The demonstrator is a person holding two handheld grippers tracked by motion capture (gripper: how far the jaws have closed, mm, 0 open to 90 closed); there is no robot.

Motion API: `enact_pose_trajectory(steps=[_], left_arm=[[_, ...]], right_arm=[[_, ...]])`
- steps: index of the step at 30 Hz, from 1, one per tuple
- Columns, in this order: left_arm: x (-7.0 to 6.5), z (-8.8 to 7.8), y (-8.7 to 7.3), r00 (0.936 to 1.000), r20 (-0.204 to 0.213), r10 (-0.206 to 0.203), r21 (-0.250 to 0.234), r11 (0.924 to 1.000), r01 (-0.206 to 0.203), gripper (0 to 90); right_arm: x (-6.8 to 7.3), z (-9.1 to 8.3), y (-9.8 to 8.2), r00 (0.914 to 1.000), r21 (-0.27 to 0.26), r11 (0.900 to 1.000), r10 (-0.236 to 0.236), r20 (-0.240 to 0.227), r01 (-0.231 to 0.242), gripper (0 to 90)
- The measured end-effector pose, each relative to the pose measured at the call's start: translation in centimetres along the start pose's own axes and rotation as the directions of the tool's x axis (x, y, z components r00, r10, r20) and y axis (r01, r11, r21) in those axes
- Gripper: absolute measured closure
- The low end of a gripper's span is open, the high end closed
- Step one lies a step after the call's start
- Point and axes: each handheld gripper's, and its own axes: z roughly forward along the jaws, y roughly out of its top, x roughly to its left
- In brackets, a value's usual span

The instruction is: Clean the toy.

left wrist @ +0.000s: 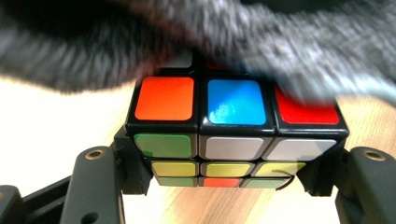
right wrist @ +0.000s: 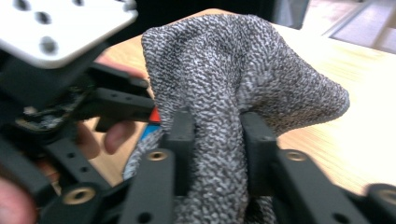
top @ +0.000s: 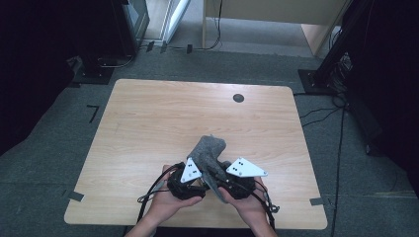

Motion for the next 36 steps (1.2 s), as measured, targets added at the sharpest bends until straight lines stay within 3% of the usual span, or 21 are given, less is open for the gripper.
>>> enact_pose_trajectory(steps=[3, 7, 9, 10, 11, 14, 18, 21, 23, 25, 31, 36], left_arm=[[0.3, -0.2, -0.1, 0.9999, 0.002, -0.010, -0.004, 0.9999, 0.010, 34.3], [0.7, -0.6, -0.1, 0.9998, 0.001, -0.021, -0.013, 0.9997, 0.021, 34.3], [0.7, -0.6, -0.1, 0.9998, -0.001, -0.021, -0.014, 0.9997, 0.021, 34.3], [0.6, -0.6, -0.1, 0.9998, 0.001, -0.019, -0.011, 0.9997, 0.019, 34.3], [0.6, -0.6, -0.1, 0.9998, 0.001, -0.019, -0.011, 0.9997, 0.019, 34.3], [0.1, -0.3, 0.0, 1.0000, 0.001, -0.007, 0.000, 1.0000, 0.007, 34.3], [-0.2, -0.2, 0.0, 0.9999, -0.005, 0.011, 0.008, 0.9999, -0.011, 34.3], [0.1, -0.2, 0.0, 1.0000, -0.008, -0.001, 0.005, 1.0000, 0.001, 34.3], [0.2, -0.3, 0.0, 0.9999, -0.007, -0.009, 0.000, 1.0000, 0.009, 34.3], [0.1, -0.3, 0.0, 0.9999, -0.014, -0.005, -0.008, 1.0000, 0.004, 34.3], [0.1, -0.4, -0.1, 0.9998, -0.020, 0.008, -0.009, 0.9999, -0.009, 34.3], [0.4, -0.6, -0.3, 0.9989, -0.047, 0.001, 0.000, 1.0000, -0.001, 34.3]], right_arm=[[0.2, 0.2, 0.3, 0.9997, 0.023, 1.000, 0.012, -0.020, -0.012, 48.6], [0.0, 0.0, 0.4, 0.9987, 0.014, 0.999, 0.038, -0.034, -0.038, 48.0], [0.1, -0.2, 0.5, 0.9986, 0.007, 0.999, 0.034, -0.041, -0.033, 50.7], [0.4, -0.3, 0.5, 0.9996, 0.004, 1.000, 0.007, -0.027, -0.007, 59.2], [0.4, -0.3, 0.5, 0.9996, 0.004, 1.000, 0.007, -0.027, -0.007, 59.2], [0.8, -0.2, 0.4, 0.9989, 0.011, 0.999, -0.039, 0.025, 0.039, 70.4], [0.4, -0.3, 0.3, 0.9962, 0.023, 0.999, -0.037, 0.079, 0.036, 72.6], [0.6, -0.4, 0.3, 0.9966, 0.022, 0.999, -0.039, 0.073, 0.038, 73.4], [1.8, -0.3, 0.4, 0.9964, 0.020, 0.997, -0.081, 0.025, 0.080, 73.3], [2.4, -0.2, 0.6, 0.9942, 0.029, 0.995, -0.098, 0.044, 0.097, 73.2], [0.7, -0.6, 0.5, 0.9953, 0.023, 0.999, -0.026, 0.093, 0.024, 73.7], [1.7, -0.1, 0.7, 0.9940, 0.038, 0.997, -0.065, 0.088, 0.062, 74.3]])
